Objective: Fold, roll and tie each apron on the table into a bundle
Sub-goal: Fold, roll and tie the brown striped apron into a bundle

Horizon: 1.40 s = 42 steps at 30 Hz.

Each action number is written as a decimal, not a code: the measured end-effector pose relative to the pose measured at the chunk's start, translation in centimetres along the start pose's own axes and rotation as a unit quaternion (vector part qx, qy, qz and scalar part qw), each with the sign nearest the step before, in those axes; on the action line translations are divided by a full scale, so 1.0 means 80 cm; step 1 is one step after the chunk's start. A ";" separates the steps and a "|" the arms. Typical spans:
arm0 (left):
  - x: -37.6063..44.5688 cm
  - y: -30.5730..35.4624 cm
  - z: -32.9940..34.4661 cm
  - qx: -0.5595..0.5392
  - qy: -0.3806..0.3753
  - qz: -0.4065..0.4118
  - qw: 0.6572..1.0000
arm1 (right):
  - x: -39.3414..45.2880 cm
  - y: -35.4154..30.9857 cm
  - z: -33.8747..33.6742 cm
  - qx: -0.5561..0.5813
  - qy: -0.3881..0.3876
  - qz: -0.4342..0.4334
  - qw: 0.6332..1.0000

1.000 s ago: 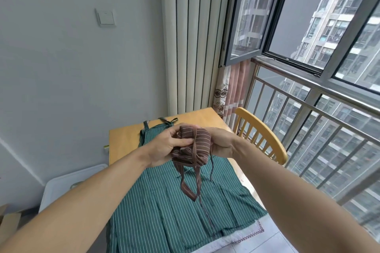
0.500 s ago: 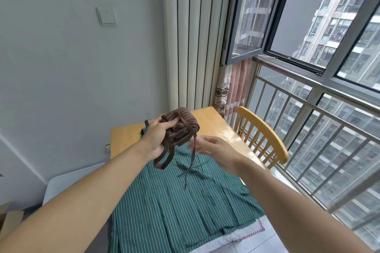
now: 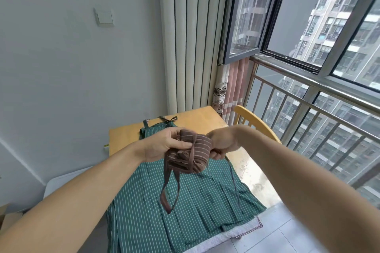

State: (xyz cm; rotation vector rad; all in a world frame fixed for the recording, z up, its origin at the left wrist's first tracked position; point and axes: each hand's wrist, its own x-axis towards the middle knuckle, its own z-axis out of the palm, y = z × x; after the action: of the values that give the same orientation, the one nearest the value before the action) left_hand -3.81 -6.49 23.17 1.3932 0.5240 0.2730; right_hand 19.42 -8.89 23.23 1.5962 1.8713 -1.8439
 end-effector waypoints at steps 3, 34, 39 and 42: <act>-0.005 -0.004 -0.002 0.042 0.001 -0.027 0.999 | -0.012 -0.023 -0.017 -0.009 0.044 0.040 0.998; 0.011 -0.031 0.013 -0.232 0.283 0.138 0.920 | -0.011 0.022 0.068 0.313 0.155 -0.147 0.925; -0.013 -0.058 -0.015 -0.148 0.146 0.118 0.971 | -0.014 0.024 0.057 0.214 0.132 -0.140 0.958; -0.025 -0.076 -0.029 -0.117 0.168 0.100 0.974 | 0.007 0.010 0.065 0.120 0.190 -0.159 0.961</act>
State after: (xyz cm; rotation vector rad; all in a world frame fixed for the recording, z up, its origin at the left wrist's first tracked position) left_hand -7.43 -6.51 17.42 1.1734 0.6079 0.7213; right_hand 16.72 -12.74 20.85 1.9444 2.2501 -2.0799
